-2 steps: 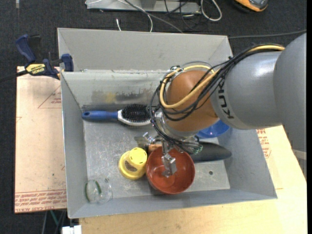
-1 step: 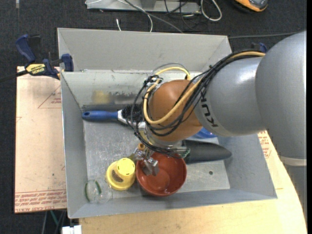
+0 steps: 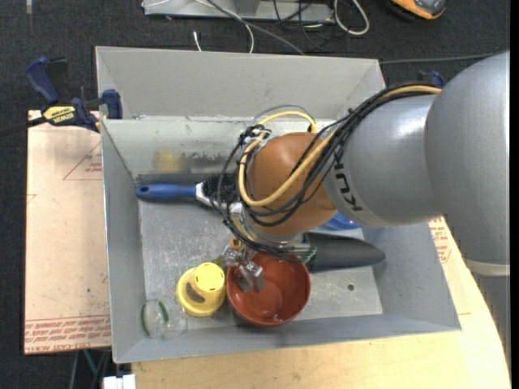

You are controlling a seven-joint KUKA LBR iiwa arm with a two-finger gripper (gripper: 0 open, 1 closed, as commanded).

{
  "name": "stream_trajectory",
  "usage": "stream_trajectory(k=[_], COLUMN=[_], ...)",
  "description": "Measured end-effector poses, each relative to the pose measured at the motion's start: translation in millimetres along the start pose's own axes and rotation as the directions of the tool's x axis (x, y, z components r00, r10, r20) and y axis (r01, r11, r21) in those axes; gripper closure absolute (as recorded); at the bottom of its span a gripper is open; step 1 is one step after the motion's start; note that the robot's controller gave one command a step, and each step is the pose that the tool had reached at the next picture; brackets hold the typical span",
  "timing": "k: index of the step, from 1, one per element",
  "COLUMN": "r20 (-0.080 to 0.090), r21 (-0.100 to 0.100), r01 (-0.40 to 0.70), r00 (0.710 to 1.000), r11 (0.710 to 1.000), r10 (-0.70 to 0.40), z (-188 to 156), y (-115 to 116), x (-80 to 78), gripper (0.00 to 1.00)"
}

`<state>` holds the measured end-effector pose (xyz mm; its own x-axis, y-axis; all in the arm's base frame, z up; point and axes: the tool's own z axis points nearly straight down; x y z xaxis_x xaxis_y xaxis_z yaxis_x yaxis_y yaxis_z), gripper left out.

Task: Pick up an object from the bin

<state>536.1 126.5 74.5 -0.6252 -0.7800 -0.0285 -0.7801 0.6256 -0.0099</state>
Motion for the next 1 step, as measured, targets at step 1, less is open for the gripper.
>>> stream_trajectory(k=[1], r20=[-0.002], r21=[-0.001], r01=[-0.012], r00=[1.000], r11=[1.000], r10=[0.012], z=[-1.3], y=[-0.5], x=[0.2], gripper=[1.00])
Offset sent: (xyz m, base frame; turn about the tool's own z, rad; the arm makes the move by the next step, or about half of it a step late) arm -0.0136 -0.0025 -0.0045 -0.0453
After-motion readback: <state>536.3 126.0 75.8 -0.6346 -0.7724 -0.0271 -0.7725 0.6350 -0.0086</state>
